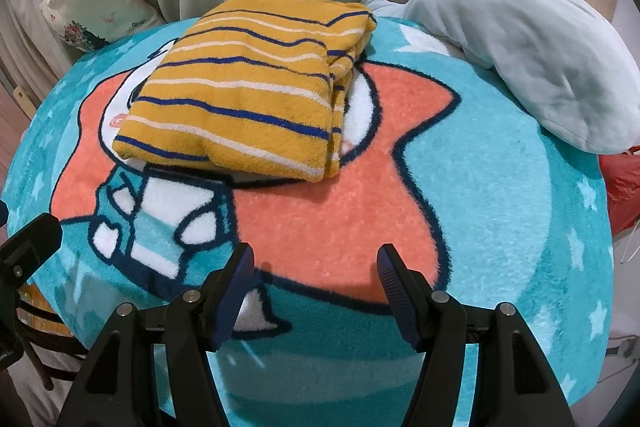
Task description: Fold small clothes
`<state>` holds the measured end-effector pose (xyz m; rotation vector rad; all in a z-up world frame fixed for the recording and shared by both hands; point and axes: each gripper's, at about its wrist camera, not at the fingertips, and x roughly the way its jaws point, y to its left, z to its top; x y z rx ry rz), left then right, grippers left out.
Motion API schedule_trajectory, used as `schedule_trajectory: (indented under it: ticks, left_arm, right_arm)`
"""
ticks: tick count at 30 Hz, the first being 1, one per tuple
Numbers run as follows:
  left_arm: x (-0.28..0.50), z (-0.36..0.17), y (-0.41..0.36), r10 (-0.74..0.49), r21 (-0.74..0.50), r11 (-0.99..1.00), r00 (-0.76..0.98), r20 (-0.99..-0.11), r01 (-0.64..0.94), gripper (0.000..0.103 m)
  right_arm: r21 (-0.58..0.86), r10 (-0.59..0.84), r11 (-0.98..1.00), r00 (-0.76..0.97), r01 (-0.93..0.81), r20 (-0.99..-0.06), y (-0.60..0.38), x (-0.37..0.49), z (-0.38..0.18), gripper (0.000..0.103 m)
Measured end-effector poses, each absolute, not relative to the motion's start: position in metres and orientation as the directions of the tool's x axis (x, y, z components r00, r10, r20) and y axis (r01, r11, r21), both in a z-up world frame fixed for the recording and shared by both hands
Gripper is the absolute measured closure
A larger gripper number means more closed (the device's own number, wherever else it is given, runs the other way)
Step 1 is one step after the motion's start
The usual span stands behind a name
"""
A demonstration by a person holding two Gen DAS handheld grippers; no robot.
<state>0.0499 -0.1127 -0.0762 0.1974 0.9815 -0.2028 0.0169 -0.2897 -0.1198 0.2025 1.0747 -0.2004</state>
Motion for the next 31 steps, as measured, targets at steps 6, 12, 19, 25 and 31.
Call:
schedule_trajectory:
  ticks: [6,12,19,25,31]
  left_arm:
    - [0.051,-0.079,-0.111,-0.084,0.063,0.964,0.525,-0.847,0.257,0.001]
    - [0.05,-0.081,-0.11,-0.09,0.056,0.964,0.513,-0.854,0.261,0.001]
    - [0.049,-0.083,-0.11,-0.096,0.047,0.963,0.502,-0.86,0.265,0.001]
    - [0.045,-0.082,-0.111,-0.113,0.036,0.961,0.507,-0.854,0.274,0.001]
    - [0.04,-0.077,-0.113,-0.117,0.037,0.96,0.52,-0.846,0.276,0.001]
  right_arm:
    - [0.063,-0.066,0.964,0.464,0.257,-0.883,-0.29,0.018,-0.12,0.035]
    - [0.053,-0.072,0.967,0.468,0.249,-0.881,-0.287,0.019,-0.118,0.035]
    - [0.047,-0.073,0.97,0.472,0.238,-0.879,-0.284,0.018,-0.117,0.035]
    - [0.046,-0.075,0.97,0.474,0.237,-0.877,-0.283,0.017,-0.116,0.035]
    - [0.044,-0.077,0.971,0.481,0.236,-0.873,-0.283,0.012,-0.113,0.035]
